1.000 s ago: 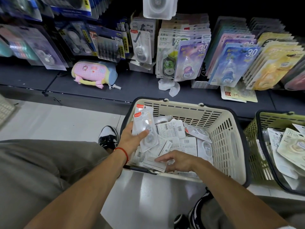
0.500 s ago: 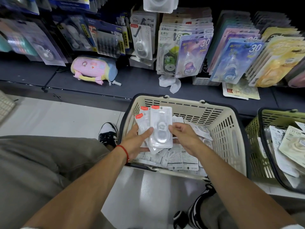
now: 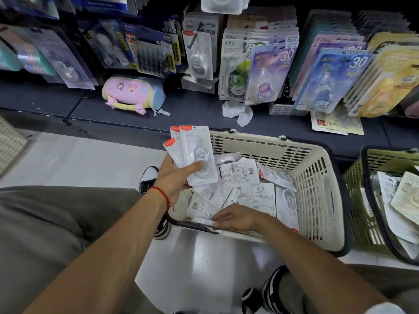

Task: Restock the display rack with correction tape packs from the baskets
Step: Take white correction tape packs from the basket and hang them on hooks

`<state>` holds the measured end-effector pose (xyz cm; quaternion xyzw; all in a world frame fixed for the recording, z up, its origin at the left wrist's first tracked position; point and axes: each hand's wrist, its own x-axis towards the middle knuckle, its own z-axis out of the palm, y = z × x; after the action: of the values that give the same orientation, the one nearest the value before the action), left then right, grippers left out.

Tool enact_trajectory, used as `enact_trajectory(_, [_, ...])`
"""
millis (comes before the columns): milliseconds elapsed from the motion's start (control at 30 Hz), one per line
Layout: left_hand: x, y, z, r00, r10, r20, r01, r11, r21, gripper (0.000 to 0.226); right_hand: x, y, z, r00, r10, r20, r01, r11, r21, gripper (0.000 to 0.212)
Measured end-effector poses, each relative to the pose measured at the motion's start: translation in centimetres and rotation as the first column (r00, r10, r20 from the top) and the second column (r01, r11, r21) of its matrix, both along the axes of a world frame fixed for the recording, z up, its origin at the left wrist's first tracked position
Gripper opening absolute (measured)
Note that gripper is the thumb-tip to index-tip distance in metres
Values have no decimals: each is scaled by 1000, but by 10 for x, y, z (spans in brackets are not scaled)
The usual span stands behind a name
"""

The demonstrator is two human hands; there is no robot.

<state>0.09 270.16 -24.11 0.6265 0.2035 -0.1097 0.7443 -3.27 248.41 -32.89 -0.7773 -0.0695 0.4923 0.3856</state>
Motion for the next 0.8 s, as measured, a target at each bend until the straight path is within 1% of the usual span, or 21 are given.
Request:
enact_trajectory(67, [-1, 4, 1, 1000, 26, 4, -26, 1000, 5, 69, 6, -13, 7, 996, -91, 8, 90, 995, 32, 24])
enact_trajectory(100, [-1, 6, 1, 999, 37, 16, -37, 999, 16, 69, 10, -22, 11, 983, -182, 12, 182, 982, 43, 22])
enact_trajectory(167, [0, 10, 2, 997, 21, 70, -27, 996, 81, 67, 20, -42, 24, 922, -387, 15, 385, 919, 86, 25])
enact_trajectory(233, [0, 10, 1, 990, -49, 130, 23, 981, 193, 69, 29, -60, 40, 864, -503, 9, 496, 855, 154, 20])
enact_trajectory(267, [-1, 8, 1, 985, -94, 143, 56, 967, 250, 72, 32, -67, 48, 843, -537, 1, 526, 826, 200, 23])
enact_trajectory(333, [-3, 1, -3, 970, -196, 145, 134, 924, 357, 81, 39, -74, 63, 806, -591, 17, 565, 778, 276, 44])
enact_trajectory(367, [-4, -3, -5, 959, -243, 144, 168, 901, 401, 85, 42, -75, 69, 790, -609, 76, 569, 773, 282, 54])
enact_trajectory(400, [-5, -6, -7, 950, -275, 144, 192, 885, 423, 89, 46, -74, 75, 776, -606, 176, 555, 788, 266, 54])
enact_trajectory(433, [-6, -10, -8, 946, -288, 145, 204, 884, 420, 91, 49, -73, 81, 753, -592, 286, 540, 805, 245, 47])
enact_trajectory(467, [-6, -12, -9, 947, -285, 146, 208, 893, 398, 92, 52, -72, 87, 727, -583, 364, 533, 812, 236, 38])
enact_trajectory(500, [-6, -13, -10, 951, -275, 142, 207, 907, 367, 90, 55, -71, 92, 708, -594, 382, 544, 804, 242, 33])
enact_trajectory(533, [-6, -13, -9, 956, -260, 136, 203, 921, 333, 87, 57, -72, 98, 703, -631, 328, 574, 776, 263, 35])
enact_trajectory(600, [-4, -12, -6, 967, -224, 121, 187, 948, 259, 82, 60, -79, 112, 745, -656, 123, 597, 737, 316, 50])
enact_trajectory(633, [-2, -10, -4, 971, -209, 116, 179, 958, 226, 80, 62, -83, 121, 787, -614, 59, 561, 752, 345, 56])
enact_trajectory(667, [0, -9, -1, 974, -195, 114, 170, 965, 199, 78, 63, -87, 130, 830, -554, 59, 498, 785, 369, 57])
enact_trajectory(700, [1, -9, 3, 976, -183, 115, 161, 970, 181, 78, 65, -88, 138, 856, -506, 108, 437, 818, 375, 54])
enact_trajectory(733, [3, -9, 8, 978, -172, 121, 151, 974, 171, 78, 68, -87, 147, 856, -483, 183, 395, 841, 371, 46])
enact_trajectory(800, [7, -10, 19, 976, -161, 145, 137, 977, 163, 78, 75, -83, 164, 808, -519, 280, 399, 831, 388, 28])
